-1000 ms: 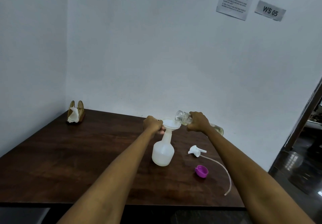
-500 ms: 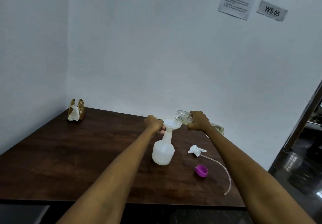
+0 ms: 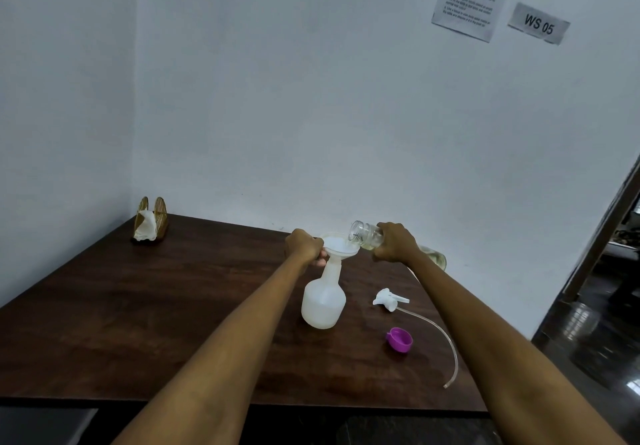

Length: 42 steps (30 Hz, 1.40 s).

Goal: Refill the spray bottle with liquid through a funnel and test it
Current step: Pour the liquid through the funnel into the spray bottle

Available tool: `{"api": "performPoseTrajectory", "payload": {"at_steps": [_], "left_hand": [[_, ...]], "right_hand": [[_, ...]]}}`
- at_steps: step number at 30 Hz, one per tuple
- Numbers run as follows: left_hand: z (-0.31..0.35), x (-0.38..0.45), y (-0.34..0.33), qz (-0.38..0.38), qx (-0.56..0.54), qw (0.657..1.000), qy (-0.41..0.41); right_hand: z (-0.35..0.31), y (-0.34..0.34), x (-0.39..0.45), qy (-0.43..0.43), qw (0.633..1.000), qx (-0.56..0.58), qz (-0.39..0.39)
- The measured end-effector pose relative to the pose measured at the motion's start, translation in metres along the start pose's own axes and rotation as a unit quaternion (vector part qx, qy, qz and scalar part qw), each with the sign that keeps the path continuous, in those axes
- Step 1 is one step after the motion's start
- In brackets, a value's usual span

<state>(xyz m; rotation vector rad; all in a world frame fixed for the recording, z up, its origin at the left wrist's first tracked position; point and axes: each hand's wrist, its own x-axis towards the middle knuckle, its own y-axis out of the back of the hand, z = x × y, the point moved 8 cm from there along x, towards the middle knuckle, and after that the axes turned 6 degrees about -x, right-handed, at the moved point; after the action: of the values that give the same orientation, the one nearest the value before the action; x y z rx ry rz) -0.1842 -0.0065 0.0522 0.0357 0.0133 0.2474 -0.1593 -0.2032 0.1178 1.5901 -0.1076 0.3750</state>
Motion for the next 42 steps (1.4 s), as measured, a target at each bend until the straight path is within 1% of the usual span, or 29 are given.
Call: {"api": "performPoseTrajectory", "payload": {"at_steps": [42], "left_hand": [[-0.0006, 0.0014, -0.0011, 0.007, 0.008, 1.000, 0.001]], "right_hand": [[0.0065, -0.0011, -0.0041, -0.007, 1.000, -0.016, -0.006]]}}
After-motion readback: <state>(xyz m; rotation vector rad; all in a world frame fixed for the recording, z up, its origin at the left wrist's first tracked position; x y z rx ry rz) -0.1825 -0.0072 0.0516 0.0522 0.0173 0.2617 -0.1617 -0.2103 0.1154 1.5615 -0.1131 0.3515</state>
